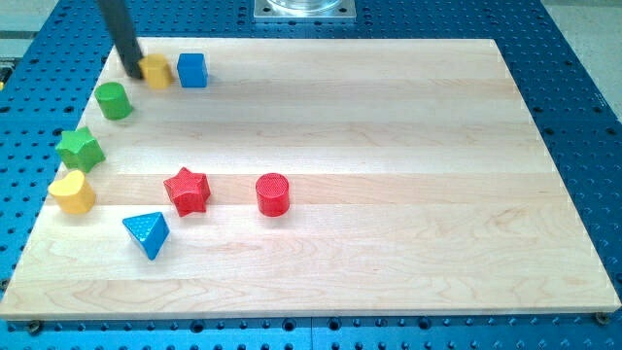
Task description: Move the yellow hexagon parallel to the right of the red circle
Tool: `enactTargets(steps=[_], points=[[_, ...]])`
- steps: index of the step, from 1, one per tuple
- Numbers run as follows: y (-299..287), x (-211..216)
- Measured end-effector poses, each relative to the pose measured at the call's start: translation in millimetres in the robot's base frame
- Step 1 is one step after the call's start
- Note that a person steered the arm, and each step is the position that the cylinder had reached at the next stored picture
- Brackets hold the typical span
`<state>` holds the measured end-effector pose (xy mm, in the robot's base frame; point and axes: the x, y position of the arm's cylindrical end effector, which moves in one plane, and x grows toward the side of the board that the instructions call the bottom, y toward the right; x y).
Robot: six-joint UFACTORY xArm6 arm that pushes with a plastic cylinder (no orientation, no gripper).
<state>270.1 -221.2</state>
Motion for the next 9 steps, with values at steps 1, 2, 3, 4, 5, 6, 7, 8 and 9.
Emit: enactTargets(steps=[1, 2, 3, 4, 5, 6, 7, 8, 9], points=[[65, 42], [131, 81], [118, 75], [104, 63], [180, 70], [268, 79], [315, 55], [360, 75], [334, 110]])
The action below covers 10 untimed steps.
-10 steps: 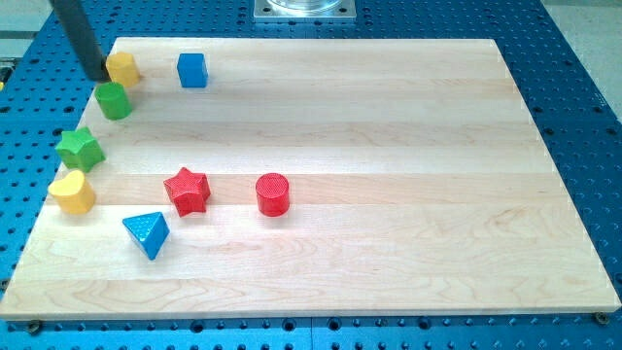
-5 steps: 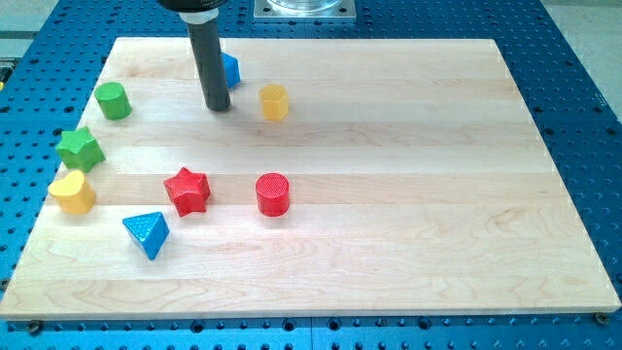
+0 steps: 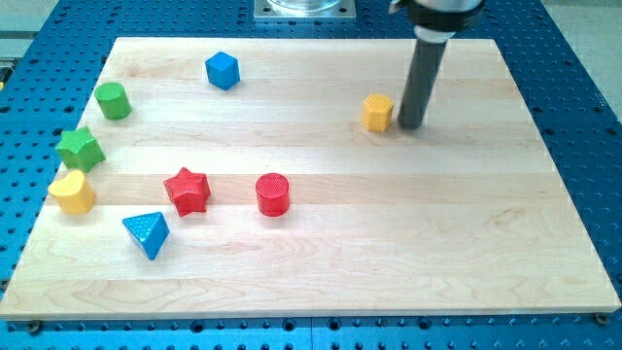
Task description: Move the yellow hexagon parallel to the right of the red circle
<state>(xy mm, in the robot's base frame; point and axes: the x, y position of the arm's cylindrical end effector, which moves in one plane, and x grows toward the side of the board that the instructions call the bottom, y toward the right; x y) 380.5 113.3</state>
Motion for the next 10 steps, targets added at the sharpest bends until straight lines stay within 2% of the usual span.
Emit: enactTargets(steps=[1, 2, 3, 4, 5, 6, 7, 9, 10], points=[[14, -51], [-31, -57], [-65, 28], [-73, 45], [-96, 37], [-87, 72], [-75, 86], [-67, 79], [8, 110]])
